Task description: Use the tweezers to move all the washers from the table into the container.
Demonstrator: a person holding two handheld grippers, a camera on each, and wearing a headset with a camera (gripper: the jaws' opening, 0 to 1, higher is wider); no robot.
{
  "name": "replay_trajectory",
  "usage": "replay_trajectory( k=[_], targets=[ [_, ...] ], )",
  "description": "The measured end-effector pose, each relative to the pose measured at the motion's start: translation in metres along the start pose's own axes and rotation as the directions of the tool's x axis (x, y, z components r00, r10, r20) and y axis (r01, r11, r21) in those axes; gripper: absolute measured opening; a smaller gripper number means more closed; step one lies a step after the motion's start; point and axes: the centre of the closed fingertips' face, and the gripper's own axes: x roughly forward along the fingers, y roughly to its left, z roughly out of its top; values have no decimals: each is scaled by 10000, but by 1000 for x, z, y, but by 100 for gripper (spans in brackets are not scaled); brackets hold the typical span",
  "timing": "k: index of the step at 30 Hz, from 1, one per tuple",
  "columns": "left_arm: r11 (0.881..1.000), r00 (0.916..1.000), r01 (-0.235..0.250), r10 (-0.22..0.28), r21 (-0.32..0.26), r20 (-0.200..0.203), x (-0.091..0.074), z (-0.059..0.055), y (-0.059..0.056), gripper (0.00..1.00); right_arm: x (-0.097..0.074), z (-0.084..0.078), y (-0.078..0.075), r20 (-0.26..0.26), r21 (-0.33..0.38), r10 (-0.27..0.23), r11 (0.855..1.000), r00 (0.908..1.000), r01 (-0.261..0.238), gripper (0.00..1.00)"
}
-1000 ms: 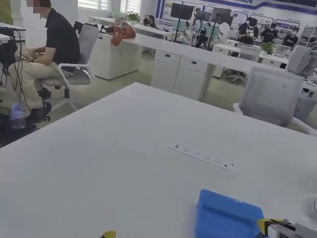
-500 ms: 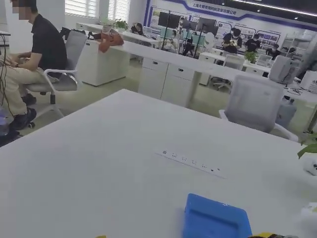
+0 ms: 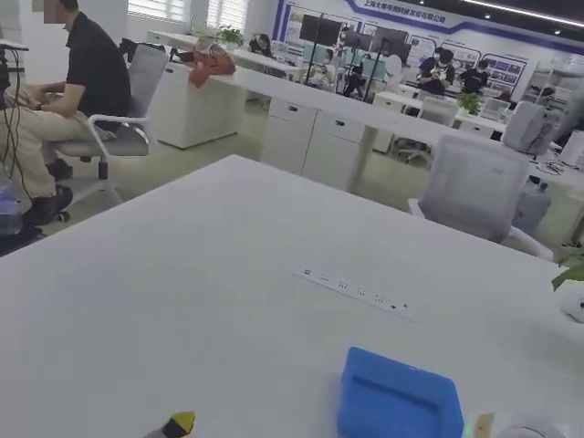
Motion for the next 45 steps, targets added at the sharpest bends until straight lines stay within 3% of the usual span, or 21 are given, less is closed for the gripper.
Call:
replay_trajectory(
  k=[2, 5, 8, 18, 24, 28, 29, 32, 36, 39, 42, 45],
  targets=[
    [10000, 10000, -13, 14, 52, -51, 0, -1, 0, 79, 8, 5, 1, 84, -266, 60, 9996, 9999, -58, 2],
    [10000, 10000, -29, 29, 60, -57, 0, -1, 0, 79, 21, 4, 5, -274, -474, 297, 9984, 9992, -310, 2],
    [10000, 10000, -64, 64, 15, -73, 1, -1, 2, 79, 29, 14, 7, 199, -617, 359, 9975, 9992, -346, 2],
    [9997, 9995, 14, -6, 250, -315, 3, -5, -1, 79, 55, 18, 15, 235, -578, 679, 9961, 9974, -664, 3],
    [9996, 9992, 39, -28, 280, -395, 4, -6, -2, 79, 60, 21, 21, 67, -847, 950, 9920, 9954, -941, 3],
    [9995, 9990, 37, -22, 328, -443, 4, -7, -3, 79, 68, 15, 22, -470, -1348, 971, 9855, 9942, -1027, 3],
    [9995, 9990, 28, -13, 320, -447, 4, -7, -2, 79, 66, 19, 20, -277, -1655, 921, 9816, 9954, -955, 3],
    [9996, 9989, 10, 3, 293, -465, 4, -8, -2, 79, 67, 20, 21, -370, -1439, 986, 9842, 9944, -1030, 4],
    [9994, 9988, 58, -41, 350, -485, 4, -8, -3, 79, 67, 18, 22, -728, -2326, 955, 9663, 9928, -1100, 5],
    [9993, 9987, 82, -63, 371, -501, 5, -9, -4, 79, 67, 18, 22, -721, -2214, 988, 9687, 9925, -1125, 5],
    [9993, 9986, 93, -74, 363, -520, 5, -9, -4, 79, 65, 17, 22, -593, -1711, 907, 9802, 9941, -996, 7],
    [9992, 9981, 144, -121, 381, -608, 5, -10, -5, 79, 55, 21, 22, 89, -832, 689, 9942, 9976, -679, 8]
  ],
)
